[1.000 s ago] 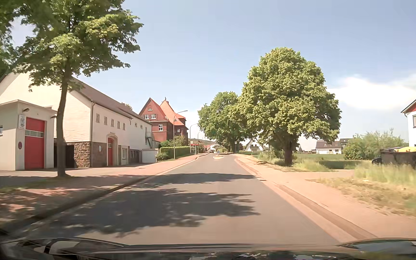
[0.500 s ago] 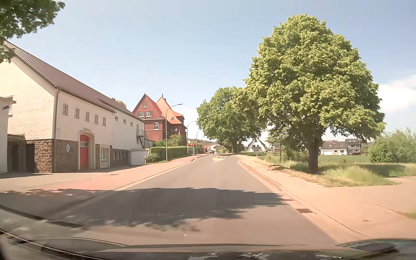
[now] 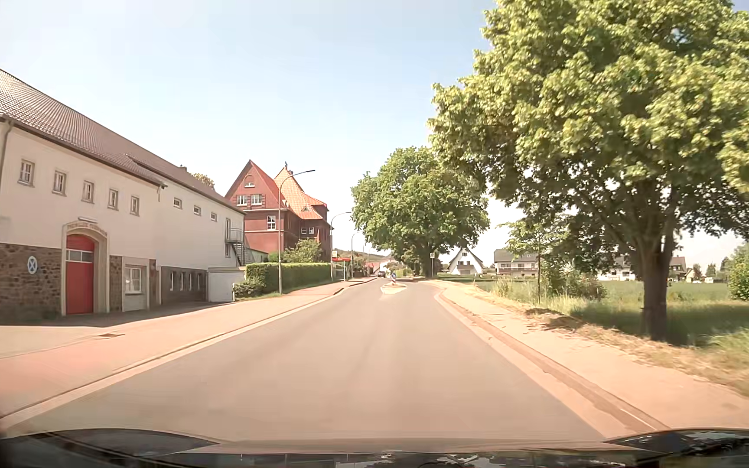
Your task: Follow the waypoints while adhering to traffic rules and regulations
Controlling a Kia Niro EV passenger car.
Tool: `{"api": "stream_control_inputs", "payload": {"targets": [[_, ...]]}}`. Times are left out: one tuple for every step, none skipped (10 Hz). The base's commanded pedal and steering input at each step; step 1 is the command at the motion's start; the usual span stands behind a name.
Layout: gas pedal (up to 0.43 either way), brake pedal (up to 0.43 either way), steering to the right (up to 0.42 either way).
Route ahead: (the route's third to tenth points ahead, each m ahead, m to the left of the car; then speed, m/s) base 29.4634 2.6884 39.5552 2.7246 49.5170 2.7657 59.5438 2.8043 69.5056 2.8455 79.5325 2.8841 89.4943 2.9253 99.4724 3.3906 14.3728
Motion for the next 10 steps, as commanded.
{"api": "stream_control_inputs", "payload": {"targets": [[0.177,0.000,-0.001],[0.177,0.000,0.000],[0.177,0.000,0.001],[0.177,0.000,0.004],[0.177,0.000,0.007],[0.177,0.000,0.008],[0.177,0.000,0.009],[0.189,0.000,0.010],[0.189,0.000,0.011],[0.189,0.000,0.013]]}}
